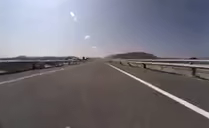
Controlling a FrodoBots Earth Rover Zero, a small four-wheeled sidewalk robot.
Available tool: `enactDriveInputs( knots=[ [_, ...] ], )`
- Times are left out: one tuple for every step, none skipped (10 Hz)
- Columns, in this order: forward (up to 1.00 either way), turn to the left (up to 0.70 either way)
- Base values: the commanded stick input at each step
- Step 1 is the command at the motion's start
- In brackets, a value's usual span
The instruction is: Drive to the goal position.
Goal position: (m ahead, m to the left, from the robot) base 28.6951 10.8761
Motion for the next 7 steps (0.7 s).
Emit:
enactDriveInputs(
  knots=[
    [1.0,0.0],
    [1.0,0.0],
    [1.0,0.0],
    [1.0,0.0],
    [1.0,0.0],
    [1.0,0.0],
    [1.0,0.0]
  ],
)
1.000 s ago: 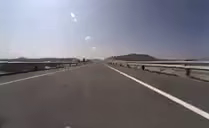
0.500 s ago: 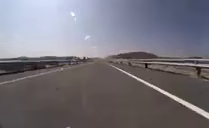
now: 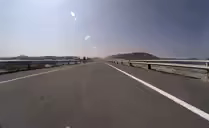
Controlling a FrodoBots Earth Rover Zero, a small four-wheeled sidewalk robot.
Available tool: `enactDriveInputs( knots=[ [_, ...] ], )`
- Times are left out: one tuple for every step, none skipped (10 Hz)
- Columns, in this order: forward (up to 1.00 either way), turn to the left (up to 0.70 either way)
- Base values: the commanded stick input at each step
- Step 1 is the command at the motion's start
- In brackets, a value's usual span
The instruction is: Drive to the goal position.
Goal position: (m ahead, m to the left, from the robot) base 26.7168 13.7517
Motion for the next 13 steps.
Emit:
enactDriveInputs(
  knots=[
    [1.0,0.0],
    [1.0,0.0],
    [1.0,0.0],
    [1.0,0.0],
    [1.0,0.0],
    [1.0,0.0],
    [1.0,0.0],
    [1.0,0.0],
    [1.0,0.0],
    [1.0,0.07],
    [1.0,0.21],
    [1.0,0.27],
    [1.0,0.27]
  ],
)
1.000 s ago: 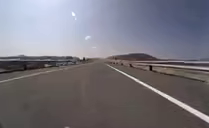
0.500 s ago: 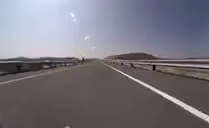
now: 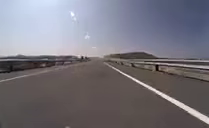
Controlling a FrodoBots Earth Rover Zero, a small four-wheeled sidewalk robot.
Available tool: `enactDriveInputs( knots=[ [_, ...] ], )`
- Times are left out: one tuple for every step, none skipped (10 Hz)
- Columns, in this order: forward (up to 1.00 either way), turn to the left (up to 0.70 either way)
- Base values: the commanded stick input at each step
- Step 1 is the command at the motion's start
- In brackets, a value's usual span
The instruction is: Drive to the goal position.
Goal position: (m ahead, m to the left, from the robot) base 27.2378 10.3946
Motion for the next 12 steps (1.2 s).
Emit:
enactDriveInputs(
  knots=[
    [1.0,0.27],
    [1.0,0.27],
    [1.0,0.27],
    [1.0,0.0],
    [1.0,0.0],
    [1.0,0.0],
    [1.0,0.0],
    [1.0,0.0],
    [1.0,0.0],
    [1.0,0.0],
    [1.0,0.0],
    [1.0,0.0]
  ],
)
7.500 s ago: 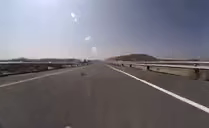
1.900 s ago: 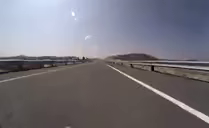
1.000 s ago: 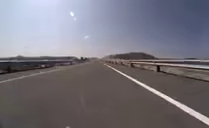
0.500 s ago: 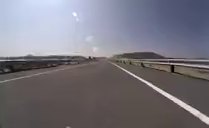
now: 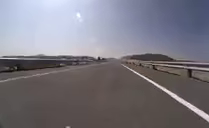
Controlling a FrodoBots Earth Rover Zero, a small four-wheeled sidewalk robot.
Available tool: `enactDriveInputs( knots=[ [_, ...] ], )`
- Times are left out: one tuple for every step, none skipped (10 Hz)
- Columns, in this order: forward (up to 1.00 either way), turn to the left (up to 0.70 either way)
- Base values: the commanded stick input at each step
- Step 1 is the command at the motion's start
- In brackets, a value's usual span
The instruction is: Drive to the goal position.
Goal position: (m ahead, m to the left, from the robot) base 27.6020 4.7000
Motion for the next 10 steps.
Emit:
enactDriveInputs(
  knots=[
    [1.0,0.0],
    [1.0,0.0],
    [1.0,0.0],
    [1.0,0.0],
    [1.0,0.0],
    [1.0,0.0],
    [1.0,0.0],
    [1.0,0.0],
    [1.0,0.0],
    [1.0,-0.23]
  ],
)
